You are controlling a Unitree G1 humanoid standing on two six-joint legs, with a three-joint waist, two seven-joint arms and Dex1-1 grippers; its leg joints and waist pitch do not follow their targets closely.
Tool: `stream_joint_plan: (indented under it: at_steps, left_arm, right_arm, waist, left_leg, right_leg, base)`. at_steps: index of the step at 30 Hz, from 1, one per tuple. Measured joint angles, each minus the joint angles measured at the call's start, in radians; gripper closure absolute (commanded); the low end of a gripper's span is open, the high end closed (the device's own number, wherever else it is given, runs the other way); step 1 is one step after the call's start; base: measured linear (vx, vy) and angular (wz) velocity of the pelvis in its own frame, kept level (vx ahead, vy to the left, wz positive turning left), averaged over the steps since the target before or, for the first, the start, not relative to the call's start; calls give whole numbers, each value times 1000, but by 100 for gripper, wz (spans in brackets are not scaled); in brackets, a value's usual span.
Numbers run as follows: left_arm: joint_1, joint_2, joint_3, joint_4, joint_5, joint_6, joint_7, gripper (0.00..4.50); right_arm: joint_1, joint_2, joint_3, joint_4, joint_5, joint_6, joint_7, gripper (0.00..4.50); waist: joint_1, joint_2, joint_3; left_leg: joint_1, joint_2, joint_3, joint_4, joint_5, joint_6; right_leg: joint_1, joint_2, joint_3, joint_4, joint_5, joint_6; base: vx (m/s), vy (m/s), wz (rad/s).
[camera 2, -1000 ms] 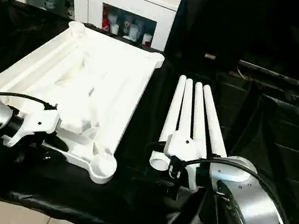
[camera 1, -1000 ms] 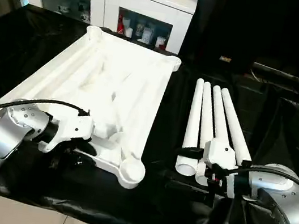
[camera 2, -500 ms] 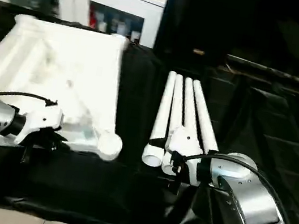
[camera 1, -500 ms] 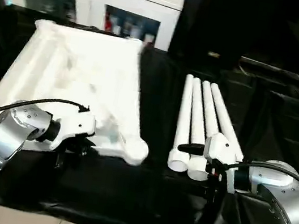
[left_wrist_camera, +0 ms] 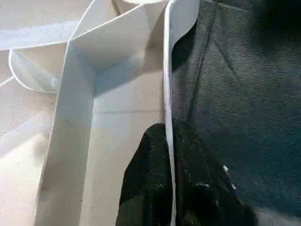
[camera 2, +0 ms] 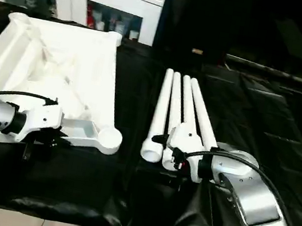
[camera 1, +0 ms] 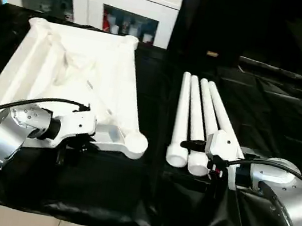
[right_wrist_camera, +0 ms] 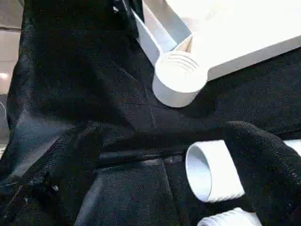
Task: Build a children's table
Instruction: Rotate table base
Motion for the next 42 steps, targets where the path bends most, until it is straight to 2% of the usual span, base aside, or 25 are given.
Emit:
stream_joint_plan:
  at_steps: [6, 9, 14, 18, 23, 26, 29, 35, 36, 37, 41, 42]
  left_arm:
    - [-9, 6, -1, 18, 13, -43, 11, 448]
    - [7, 24, 0, -12, 10, -50, 11, 448]
    - [23, 40, 0, -43, 38, -107, 25, 448]
    - [49, 58, 0, -108, 62, -107, 52, 448]
    - [92, 89, 26, -226, 24, -12, 34, 448]
    - [125, 118, 56, -306, -44, 68, -27, 448]
    - [155, 118, 59, -328, -76, 94, -48, 448]
    - [160, 125, 59, -328, -74, 99, -48, 448]
    - [160, 126, 59, -328, -69, 103, -45, 401]
    - [159, 126, 59, -328, -70, 118, -45, 389]
    - [147, 134, 91, -362, -99, 176, -40, 383]
    - [140, 142, 105, -370, -114, 187, -42, 368]
  right_arm:
    - [0, 6, 1, 0, -9, -3, 0, 0]
    - [0, 6, 1, 0, -15, -6, -1, 0]
    - [0, 6, 1, 0, -17, -17, -13, 0]
    - [11, 9, 0, -1, -18, -18, -21, 0]
    - [20, 13, 0, -2, -19, -19, -30, 0]
    - [21, 14, 0, -2, -19, -21, -34, 0]
    - [21, 14, 0, -2, -19, -23, -35, 0]
    - [21, 14, 0, -2, -20, -25, -34, 0]
    - [21, 14, 0, -2, -20, -26, -33, 0]
    - [21, 14, 0, -2, -20, -26, -33, 0]
    - [21, 14, 0, -1, -20, -26, -32, 0]
    - [20, 14, 0, -2, -20, -26, -32, 0]
  waist:
    - [0, -6, 3]
    - [0, -7, 4]
    - [6, -7, 7]
    - [9, -5, 9]
    - [7, -4, 10]
    - [5, -4, 10]
    - [5, -3, 10]
    - [7, -4, 10]
    - [6, -4, 10]
    - [5, -4, 10]
    - [5, -5, 9]
    - [5, -5, 9]
  left_leg:
    - [2, 0, -2, 0, 0, 0]
    - [2, 0, -3, 1, 0, 0]
    - [0, 0, -2, 2, 0, -1]
    - [-3, 2, -3, 1, 0, -1]
    - [-6, 2, -2, 1, 0, -3]
    - [-6, 2, 0, 1, -2, -3]
    - [-5, 2, 1, 1, -2, -4]
    - [-4, 2, 1, 2, -2, -4]
    - [-4, 2, 1, 2, -2, -4]
    - [-4, 2, 1, 2, -2, -4]
    - [-2, 2, 1, 2, -2, -4]
    - [-2, 2, 0, 2, -2, -4]
  right_leg:
    - [-6, 0, 0, 0, 1, -1]
    - [-8, 0, 0, -1, 2, -3]
    - [-10, 0, -1, -2, 16, -7]
    - [-13, 2, -3, -1, 20, -12]
    - [-16, 2, -2, -2, 21, -12]
    - [-16, 2, 0, -4, 20, -12]
    - [-17, 2, 0, -3, 20, -12]
    - [-15, 2, 1, -2, 20, -11]
    - [-15, 2, 1, -2, 20, -9]
    - [-15, 2, 1, -2, 20, -8]
    - [-14, 2, 1, -1, 20, -8]
    - [-14, 2, 1, -1, 20, -8]
  base:
    - [0, 0, 0]
    - [0, 0, 0]
    - [0, 0, 0]
    - [0, 0, 0]
    - [0, 0, 0]
    - [0, 0, 0]
    - [0, 0, 0]
    - [0, 0, 0]
    - [0, 0, 0]
    - [0, 0, 0]
    - [0, 0, 0]
    - [0, 0, 0]
